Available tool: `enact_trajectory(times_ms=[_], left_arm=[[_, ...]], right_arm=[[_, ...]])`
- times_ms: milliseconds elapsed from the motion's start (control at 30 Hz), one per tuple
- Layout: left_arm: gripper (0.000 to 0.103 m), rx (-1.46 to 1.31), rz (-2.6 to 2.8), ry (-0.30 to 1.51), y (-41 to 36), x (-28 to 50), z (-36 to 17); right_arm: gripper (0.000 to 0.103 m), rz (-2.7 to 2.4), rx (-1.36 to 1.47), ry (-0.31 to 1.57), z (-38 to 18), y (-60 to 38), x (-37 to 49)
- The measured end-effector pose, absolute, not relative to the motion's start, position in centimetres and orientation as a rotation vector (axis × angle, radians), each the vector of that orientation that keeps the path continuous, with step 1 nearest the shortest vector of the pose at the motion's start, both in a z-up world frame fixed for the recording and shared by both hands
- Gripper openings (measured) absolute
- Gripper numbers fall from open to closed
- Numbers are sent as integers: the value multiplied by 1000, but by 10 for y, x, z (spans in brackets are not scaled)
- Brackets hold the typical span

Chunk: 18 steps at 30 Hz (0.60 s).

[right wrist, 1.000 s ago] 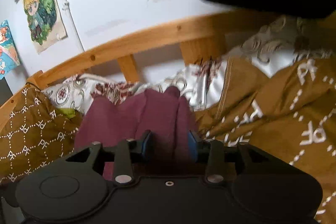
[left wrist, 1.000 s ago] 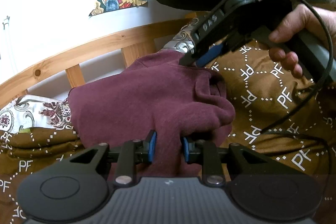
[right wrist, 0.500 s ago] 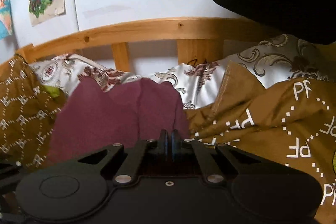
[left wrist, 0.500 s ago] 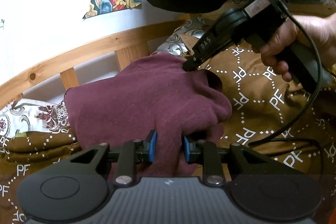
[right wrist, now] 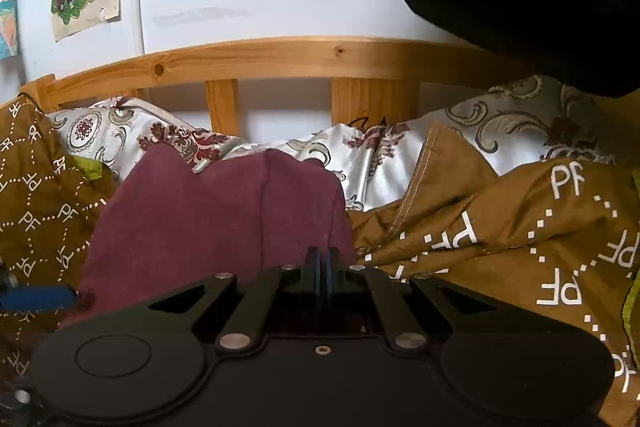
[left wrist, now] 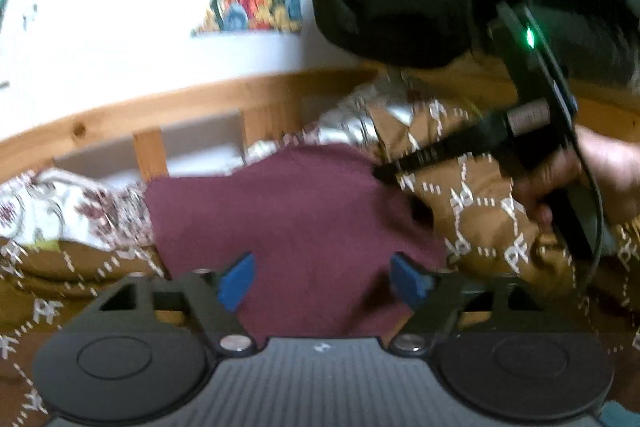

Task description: Fold small clothes

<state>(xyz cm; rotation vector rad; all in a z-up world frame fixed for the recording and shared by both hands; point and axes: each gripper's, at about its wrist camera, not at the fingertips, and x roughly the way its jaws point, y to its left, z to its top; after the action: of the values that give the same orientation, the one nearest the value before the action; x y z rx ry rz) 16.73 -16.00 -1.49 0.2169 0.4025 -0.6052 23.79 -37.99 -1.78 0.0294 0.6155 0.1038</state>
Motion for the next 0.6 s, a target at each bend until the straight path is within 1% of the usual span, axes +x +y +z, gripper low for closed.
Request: enact_trajectory(times_ms=[33, 167, 367, 600], left_arm=[[90, 211, -600, 383, -158, 166, -11], [95, 181, -571, 380, -152, 172, -2], [97, 54, -466, 557, -137, 206, -11], [102, -33, -430, 669, -118, 231, -25]], right_arm=[[1, 104, 22, 615, -17, -379, 236], [1, 92, 10, 629, -18, -380, 229], [1, 88, 6, 632, -17, -378, 227], [1, 82, 2, 645, -22, -378, 232]])
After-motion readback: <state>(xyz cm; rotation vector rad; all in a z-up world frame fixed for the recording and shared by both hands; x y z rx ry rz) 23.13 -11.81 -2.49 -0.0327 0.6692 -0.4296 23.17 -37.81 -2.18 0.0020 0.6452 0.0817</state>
